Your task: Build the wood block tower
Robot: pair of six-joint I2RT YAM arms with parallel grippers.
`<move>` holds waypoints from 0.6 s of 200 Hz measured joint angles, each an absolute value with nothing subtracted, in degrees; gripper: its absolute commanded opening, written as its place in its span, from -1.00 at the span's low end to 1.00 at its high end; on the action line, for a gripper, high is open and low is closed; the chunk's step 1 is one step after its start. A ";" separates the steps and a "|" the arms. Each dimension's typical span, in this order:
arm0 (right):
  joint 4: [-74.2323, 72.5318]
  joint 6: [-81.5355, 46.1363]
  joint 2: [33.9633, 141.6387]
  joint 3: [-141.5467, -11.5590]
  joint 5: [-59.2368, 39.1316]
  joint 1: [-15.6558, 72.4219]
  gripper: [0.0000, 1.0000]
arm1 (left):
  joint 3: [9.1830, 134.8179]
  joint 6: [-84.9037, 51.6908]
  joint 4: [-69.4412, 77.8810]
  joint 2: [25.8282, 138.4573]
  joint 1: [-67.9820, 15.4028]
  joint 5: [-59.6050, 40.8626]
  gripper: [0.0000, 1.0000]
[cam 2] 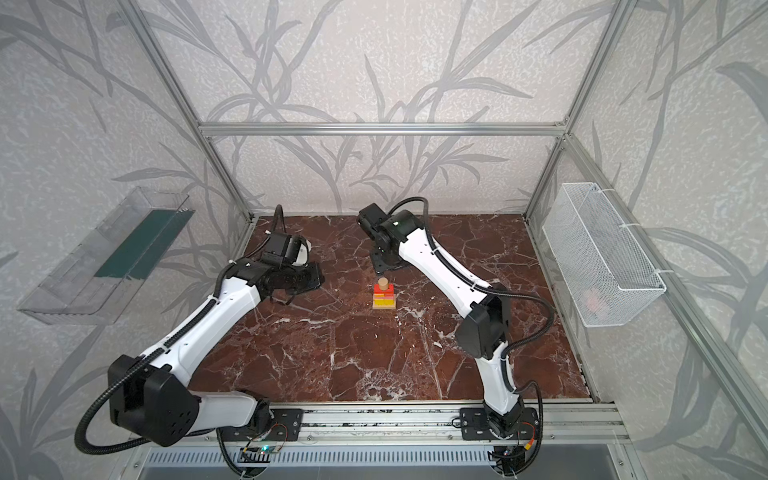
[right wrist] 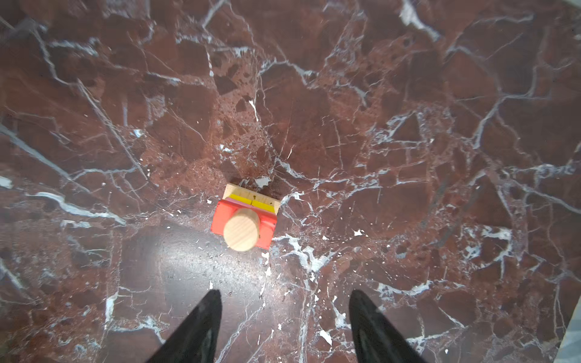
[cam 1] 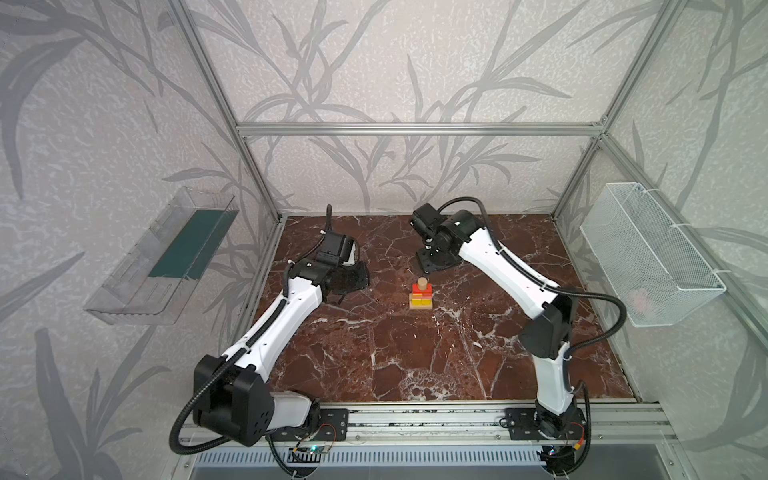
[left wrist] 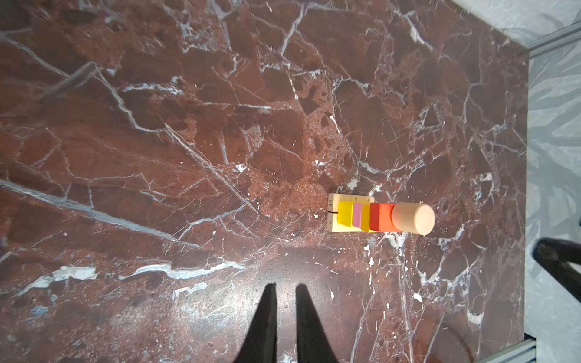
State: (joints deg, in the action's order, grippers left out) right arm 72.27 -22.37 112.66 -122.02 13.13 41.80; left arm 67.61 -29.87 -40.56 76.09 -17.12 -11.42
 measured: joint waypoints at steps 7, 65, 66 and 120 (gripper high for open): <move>70.94 -22.28 109.60 -119.50 13.58 41.47 0.36 | 68.34 -29.47 -41.15 75.42 -17.12 -10.61 -0.63; 55.83 -21.02 80.77 -89.36 17.02 35.64 0.69 | 69.91 -27.68 -43.94 66.37 -17.12 -2.74 -0.25; 55.70 -21.02 80.40 -89.01 17.02 35.48 0.69 | 69.91 -27.66 -43.94 66.24 -17.12 -2.66 -0.25; 48.60 -20.08 59.66 -71.44 16.40 26.70 0.91 | 65.65 -27.55 -43.35 57.69 -17.12 4.23 0.20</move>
State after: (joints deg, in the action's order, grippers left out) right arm 48.60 -20.08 59.66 -71.44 16.40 26.70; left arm 65.65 -27.55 -43.35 57.69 -17.12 4.23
